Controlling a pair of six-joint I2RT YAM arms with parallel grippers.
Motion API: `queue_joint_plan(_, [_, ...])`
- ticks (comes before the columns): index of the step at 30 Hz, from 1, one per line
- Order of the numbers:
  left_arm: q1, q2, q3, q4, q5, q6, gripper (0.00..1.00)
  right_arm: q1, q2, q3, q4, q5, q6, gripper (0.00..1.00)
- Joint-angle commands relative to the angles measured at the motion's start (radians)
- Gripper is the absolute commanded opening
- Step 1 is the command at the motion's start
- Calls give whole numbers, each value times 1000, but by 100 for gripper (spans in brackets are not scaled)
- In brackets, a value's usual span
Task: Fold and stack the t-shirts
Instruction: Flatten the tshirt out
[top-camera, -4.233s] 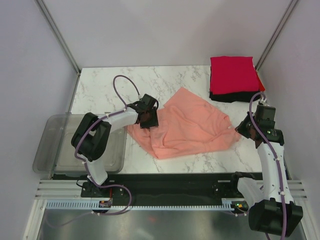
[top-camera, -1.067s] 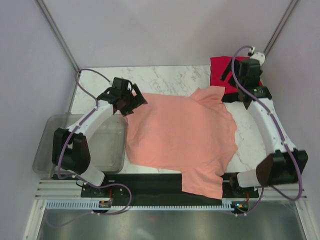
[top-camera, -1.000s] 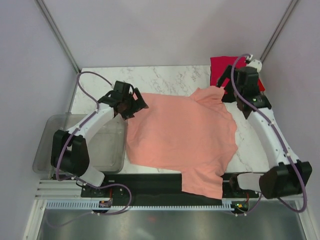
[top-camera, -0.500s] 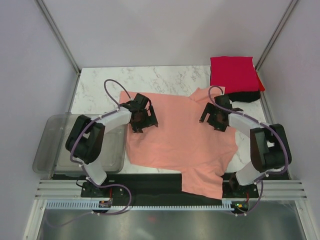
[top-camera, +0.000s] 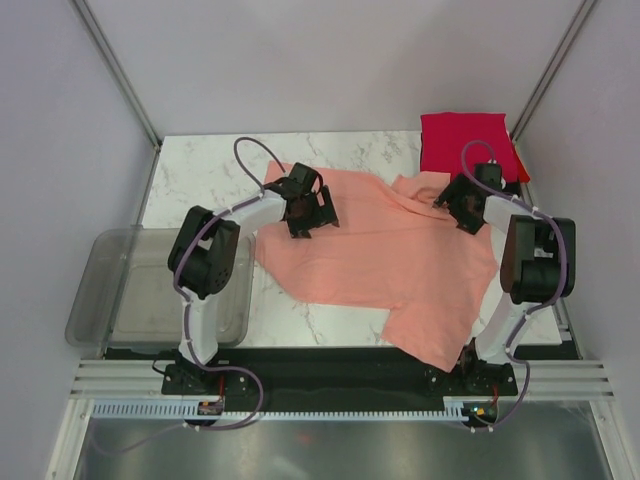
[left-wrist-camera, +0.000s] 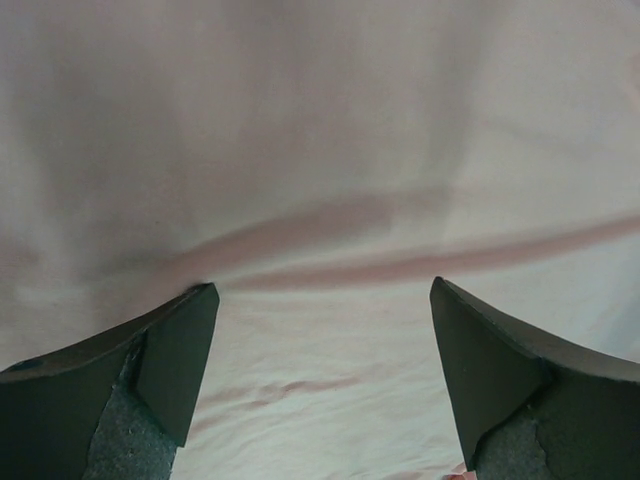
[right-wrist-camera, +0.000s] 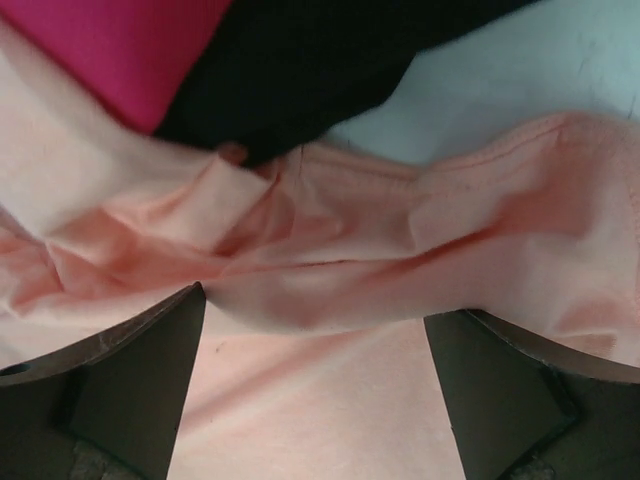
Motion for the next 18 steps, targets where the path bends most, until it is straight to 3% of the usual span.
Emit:
queue_joint_plan(1, [-7, 71, 85, -9, 68, 20, 94, -18, 101, 84, -137, 91, -56, 98])
queue_joint_plan(3, [-20, 47, 151, -23, 92, 15, 94, -18, 94, 158, -163, 126, -65, 98])
queue_joint_plan(8, [-69, -117, 236, -191, -49, 64, 96, 5, -6, 264, -239, 166, -131, 98])
queue_joint_plan(11, [-70, -307, 136, -216, -135, 57, 96, 48, -107, 269, -288, 200, -183, 98])
queue_joint_plan(15, [-72, -545, -169, -247, -216, -4, 95, 105, -260, 240, -383, 221, -194, 98])
queue_joint_plan(18, [-70, -714, -382, -246, -249, -86, 91, 186, -407, 88, -401, 217, -145, 98])
